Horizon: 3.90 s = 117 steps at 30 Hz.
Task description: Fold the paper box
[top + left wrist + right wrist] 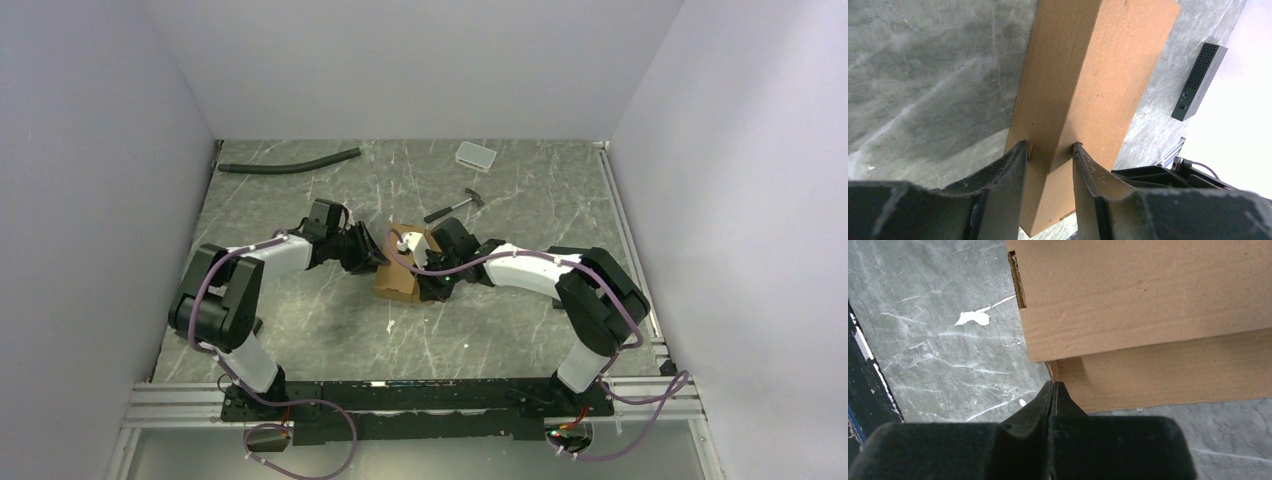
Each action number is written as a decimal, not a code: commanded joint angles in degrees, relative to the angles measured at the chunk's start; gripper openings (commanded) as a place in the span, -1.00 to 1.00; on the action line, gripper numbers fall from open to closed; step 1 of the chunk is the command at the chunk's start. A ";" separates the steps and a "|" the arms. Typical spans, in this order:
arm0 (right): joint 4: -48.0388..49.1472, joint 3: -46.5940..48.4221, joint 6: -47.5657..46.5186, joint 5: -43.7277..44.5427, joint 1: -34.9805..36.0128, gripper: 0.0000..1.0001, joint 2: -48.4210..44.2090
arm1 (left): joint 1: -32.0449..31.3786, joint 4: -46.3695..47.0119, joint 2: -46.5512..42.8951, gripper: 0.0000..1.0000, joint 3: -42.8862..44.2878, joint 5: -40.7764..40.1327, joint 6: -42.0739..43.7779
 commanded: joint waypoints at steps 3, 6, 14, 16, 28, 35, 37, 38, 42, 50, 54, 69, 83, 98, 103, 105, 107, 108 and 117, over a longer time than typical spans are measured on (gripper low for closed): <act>3.99 3.02 0.03 0.88 2.00 -1.00 -1.91 | -3.10 -3.55 -0.76 -0.21 -1.58 -4.81 -3.21; 3.79 3.28 -0.57 1.13 2.31 -1.00 -2.25 | -3.93 -3.08 -0.65 -0.21 -1.79 -5.57 -4.20; 3.66 5.25 -0.25 2.63 2.62 -1.00 -2.96 | -5.89 -2.31 -0.72 -0.19 -2.02 -7.59 -6.06; 2.82 6.68 0.11 3.12 2.70 -1.00 -2.09 | -6.54 -1.85 -0.52 -0.18 -2.06 -7.97 -6.67; -5.45 9.64 -4.35 0.84 1.95 -0.32 -1.32 | -7.39 -3.01 -0.84 -0.13 -1.04 -9.84 -4.64; -11.48 9.10 -11.32 -7.29 -1.87 0.16 -8.06 | -6.19 -5.74 -0.97 -0.07 2.59 -9.58 0.49; -13.18 9.53 -12.96 -10.13 -3.84 0.23 -9.50 | -5.68 -6.78 -1.66 -0.04 3.92 -9.65 2.07; -13.84 9.71 -13.97 -11.07 -4.95 0.26 -10.17 | -5.41 -7.16 -2.11 -0.02 4.52 -9.83 3.00; -12.49 9.23 -15.38 -12.41 -12.57 0.93 -12.25 | -4.18 -9.03 -4.89 0.07 7.24 -10.69 7.83; -9.62 13.62 -9.96 -18.63 -28.84 0.83 -1.71 | -0.35 -4.94 -7.77 0.35 8.49 -0.60 15.83; -9.09 18.28 -8.79 -20.16 -29.76 0.65 5.69 | -0.56 -5.32 -6.22 0.45 10.65 4.45 19.03; -13.21 32.72 -7.58 -23.02 -28.00 0.18 23.65 | -5.15 -13.96 1.95 0.51 17.87 -4.47 30.12; -12.05 34.59 -11.68 -21.84 -27.49 0.36 14.65 | -4.14 -15.72 -17.31 0.10 7.21 -20.00 14.60; -18.76 48.39 -1.46 -18.14 -21.34 0.31 29.24 | -7.94 1.61 -18.00 0.04 -11.71 1.38 -12.16; -20.58 47.65 -1.80 -18.42 -20.65 0.14 30.10 | -8.22 2.42 -14.15 0.06 -11.25 -0.49 -13.95; -20.73 46.58 -2.00 -18.43 -20.46 0.05 29.52 | -8.22 0.64 -12.50 0.06 -10.13 -2.20 -13.71; -20.32 44.89 -1.80 -18.61 -20.46 -0.06 28.52 | -8.16 -1.36 -10.58 0.05 -8.54 -3.56 -13.12; -19.99 43.79 -1.62 -18.22 -20.44 -0.16 27.70 | -8.13 -2.60 -9.73 0.04 -7.77 -4.26 -12.51; -12.45 24.38 5.90 -14.47 -21.55 -0.45 14.91 | -5.10 -12.07 -1.31 -0.01 5.43 -10.04 -1.57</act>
